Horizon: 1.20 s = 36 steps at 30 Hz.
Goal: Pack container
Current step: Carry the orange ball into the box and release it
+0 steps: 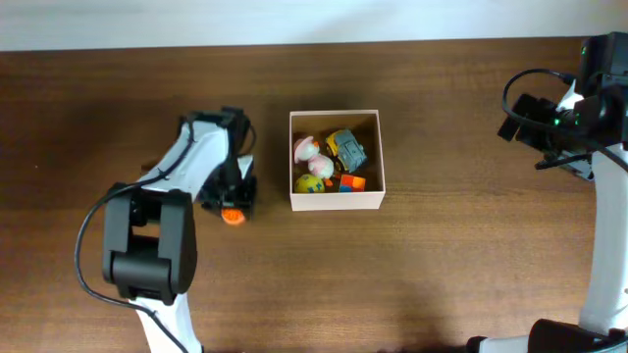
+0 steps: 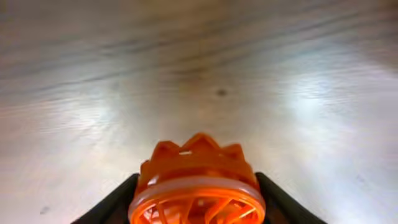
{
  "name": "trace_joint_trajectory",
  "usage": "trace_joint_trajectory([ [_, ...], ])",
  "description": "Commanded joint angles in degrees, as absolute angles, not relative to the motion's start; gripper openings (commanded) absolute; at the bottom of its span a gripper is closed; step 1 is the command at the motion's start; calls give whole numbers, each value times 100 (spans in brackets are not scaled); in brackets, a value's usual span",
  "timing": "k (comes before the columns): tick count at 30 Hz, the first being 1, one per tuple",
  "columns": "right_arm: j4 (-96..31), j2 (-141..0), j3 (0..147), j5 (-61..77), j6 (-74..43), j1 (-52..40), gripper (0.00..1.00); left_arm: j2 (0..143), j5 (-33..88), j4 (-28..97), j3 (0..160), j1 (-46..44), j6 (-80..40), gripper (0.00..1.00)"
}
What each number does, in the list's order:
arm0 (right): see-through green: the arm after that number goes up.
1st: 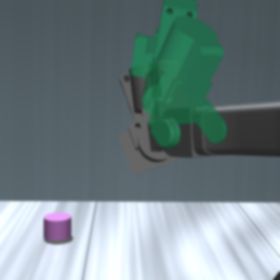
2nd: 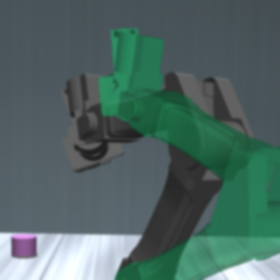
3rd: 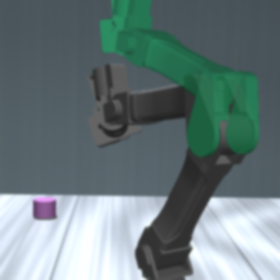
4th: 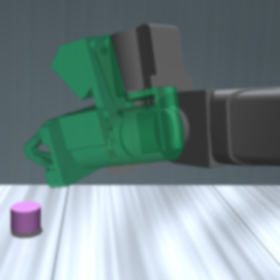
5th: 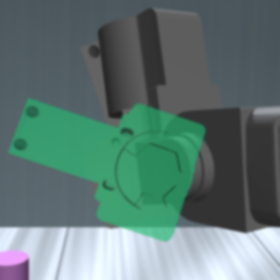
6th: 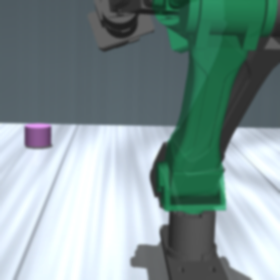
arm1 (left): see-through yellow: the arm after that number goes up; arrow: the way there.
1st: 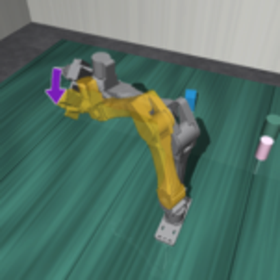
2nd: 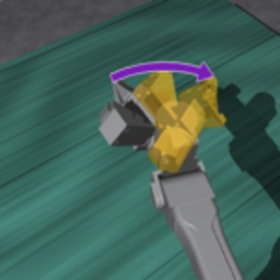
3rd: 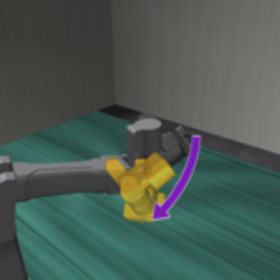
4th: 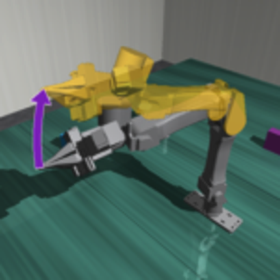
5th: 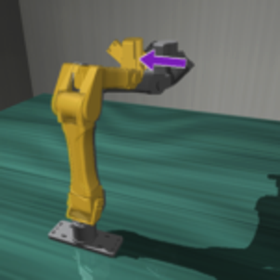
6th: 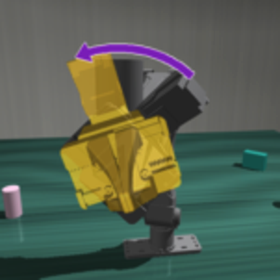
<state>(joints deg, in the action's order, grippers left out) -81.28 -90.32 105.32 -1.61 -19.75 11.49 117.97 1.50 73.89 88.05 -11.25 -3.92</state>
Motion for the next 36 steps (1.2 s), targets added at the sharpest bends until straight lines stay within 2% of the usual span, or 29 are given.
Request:
trace_joint_trajectory([
  [1,-8134,-9039,10565,-176,-2040,1170,99,11705,281,8108,10361,-1160,-384,51],
  [4,-8134,-9039,10565,-176,-2040,1170,99,11705,364,8718,11826,-1409,-381,52],
  [7,-8134,-9037,10565,-176,-2040,1170,99,11705,362,8733,12661,-1756,-381,53],
  [8,-8134,-9037,10565,-176,-2040,1170,99,11705,357,8635,12825,-1874,-381,56],
  [16,-8134,-9037,10565,-176,-2043,1170,99,11968,364,7336,12486,-2493,-626,60],
  [22,-8134,-9037,10565,-176,-2040,1170,99,12770,473,6928,12425,-2674,-685,62],
  [28,-8134,-9039,10565,-178,-2043,1170,99,13010,473,7085,12451,-2687,-690,57],
  [36,-8134,-9039,10565,-176,-2043,1170,99,11880,287,8405,13574,-2246,-690,57],
])
